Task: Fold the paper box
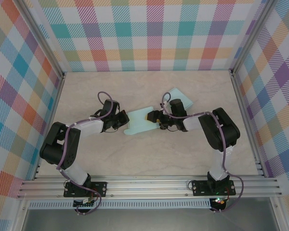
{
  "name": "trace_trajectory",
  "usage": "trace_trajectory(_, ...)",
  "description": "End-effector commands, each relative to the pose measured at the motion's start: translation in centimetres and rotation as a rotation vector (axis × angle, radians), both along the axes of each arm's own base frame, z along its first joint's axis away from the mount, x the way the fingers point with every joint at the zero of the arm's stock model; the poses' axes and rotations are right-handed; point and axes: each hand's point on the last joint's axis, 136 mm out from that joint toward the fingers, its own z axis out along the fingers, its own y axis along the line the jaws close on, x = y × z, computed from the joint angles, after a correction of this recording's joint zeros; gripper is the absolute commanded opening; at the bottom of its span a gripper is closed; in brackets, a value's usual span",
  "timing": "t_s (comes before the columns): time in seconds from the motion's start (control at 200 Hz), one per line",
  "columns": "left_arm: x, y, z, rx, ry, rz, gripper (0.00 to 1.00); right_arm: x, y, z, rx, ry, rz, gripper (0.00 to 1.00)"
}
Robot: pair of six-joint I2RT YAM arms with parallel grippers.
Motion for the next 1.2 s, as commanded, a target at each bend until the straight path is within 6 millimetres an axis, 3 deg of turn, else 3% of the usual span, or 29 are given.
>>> trace_trajectory(0.0, -1.7, 0.8, -2.0, 0.012, 0.092, 0.004, 0.00, -0.7, 0.6, 0.3, 0.032, 0.003, 0.037, 0.68)
trace_trajectory(0.12, -1.4, 0.7, -1.0, 0.003, 0.068, 0.003, 0.03, -0.8, 0.7, 0.8, 0.053, -0.004, 0.039, 0.60)
trace_trajectory(0.4, -1.2, 1.0, 1.1, 0.013, 0.019, 0.001, 0.16, -1.0, 0.2, 1.6, 0.063, -0.020, 0.022, 0.50)
trace_trajectory(0.585, -1.1, 1.2, 2.7, 0.013, -0.036, 0.004, 0.30, -1.1, 0.0, 2.2, 0.079, -0.025, 0.014, 0.40)
trace_trajectory(0.76, -1.0, 1.7, 4.4, 0.025, -0.106, 0.011, 0.50, -1.2, 0.0, 2.3, 0.090, 0.002, 0.001, 0.40)
trace_trajectory(0.895, -1.2, 2.3, 6.6, 0.043, -0.227, 0.003, 0.52, -1.2, -0.3, 2.8, 0.103, 0.040, -0.026, 0.40)
trace_trajectory(1.07, -3.1, 2.9, 10.8, 0.069, -0.506, -0.063, 0.51, -1.9, -1.4, 3.3, 0.071, 0.143, -0.081, 0.39)
trace_trajectory(1.195, -6.0, 1.2, 13.5, 0.081, -0.703, -0.219, 0.52, -2.8, -2.2, 3.9, 0.064, 0.188, -0.103, 0.39)
